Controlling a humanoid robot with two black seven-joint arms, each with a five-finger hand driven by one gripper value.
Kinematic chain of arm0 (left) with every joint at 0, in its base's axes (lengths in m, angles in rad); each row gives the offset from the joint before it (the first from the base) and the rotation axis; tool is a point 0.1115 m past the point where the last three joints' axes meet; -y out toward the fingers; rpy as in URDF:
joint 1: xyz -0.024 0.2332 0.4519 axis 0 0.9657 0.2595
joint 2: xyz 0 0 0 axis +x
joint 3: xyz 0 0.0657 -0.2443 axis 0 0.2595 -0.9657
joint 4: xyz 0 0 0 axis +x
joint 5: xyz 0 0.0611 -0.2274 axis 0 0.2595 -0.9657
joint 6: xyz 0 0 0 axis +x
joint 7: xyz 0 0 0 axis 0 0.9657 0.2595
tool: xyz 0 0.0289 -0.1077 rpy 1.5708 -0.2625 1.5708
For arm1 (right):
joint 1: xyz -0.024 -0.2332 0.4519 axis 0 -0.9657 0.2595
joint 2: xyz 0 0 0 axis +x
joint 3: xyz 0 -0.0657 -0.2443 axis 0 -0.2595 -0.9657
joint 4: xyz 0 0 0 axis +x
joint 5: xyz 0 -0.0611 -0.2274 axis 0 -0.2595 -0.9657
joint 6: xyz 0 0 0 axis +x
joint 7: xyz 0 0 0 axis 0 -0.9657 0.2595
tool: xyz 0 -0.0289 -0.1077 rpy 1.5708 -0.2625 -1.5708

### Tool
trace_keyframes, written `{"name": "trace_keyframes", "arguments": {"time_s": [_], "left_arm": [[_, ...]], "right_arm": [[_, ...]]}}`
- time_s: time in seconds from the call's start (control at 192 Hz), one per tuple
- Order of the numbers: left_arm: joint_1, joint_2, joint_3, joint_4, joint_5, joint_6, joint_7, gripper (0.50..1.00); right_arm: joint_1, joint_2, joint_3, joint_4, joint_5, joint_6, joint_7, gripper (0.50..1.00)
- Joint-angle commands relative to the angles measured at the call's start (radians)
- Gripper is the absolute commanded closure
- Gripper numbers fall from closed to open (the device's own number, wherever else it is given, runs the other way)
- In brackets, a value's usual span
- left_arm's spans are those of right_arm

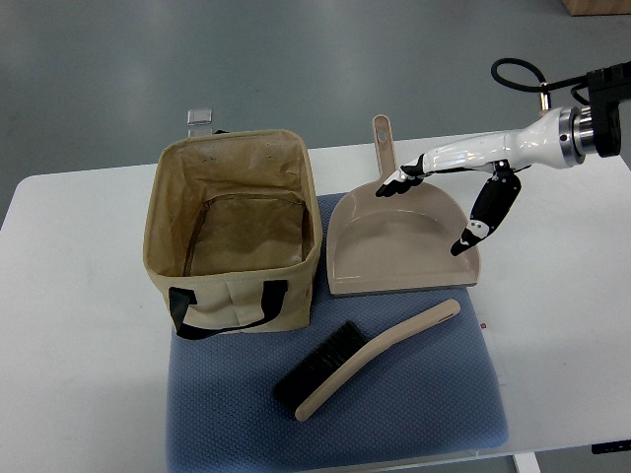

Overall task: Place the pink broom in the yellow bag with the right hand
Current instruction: 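Lower the right hand past the dustpan toward the brush handle, then close the right hand's fingers around the beige brush handle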

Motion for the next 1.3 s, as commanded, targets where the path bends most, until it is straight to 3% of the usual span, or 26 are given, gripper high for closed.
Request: {"name": "trace_keyframes", "arguments": {"time_s": [0.0,0.465,0.94,1.295], "left_arm": [[0.000,0.000,0.002,0.003,0.000,0.000,0.000,0.500],[0.000,0.000,0.004,0.006,-0.002,0.002,0.000,0.500],[0.000,0.000,0.005,0.009,-0.002,0.002,0.000,0.500],[0.002,0.000,0.007,0.009,-0.002,0.002,0.000,0.500]], "right_arm": [[-0.042,0.004,-0.004,0.017,0.007,-0.023,0.004,0.568],[-0.278,0.102,-0.004,-0.041,-0.082,-0.196,0.053,0.568],[-0.382,0.133,-0.005,-0.092,-0.144,-0.258,0.072,0.572],[-0.451,0.134,-0.005,-0.124,-0.209,-0.322,0.141,0.583]]}}
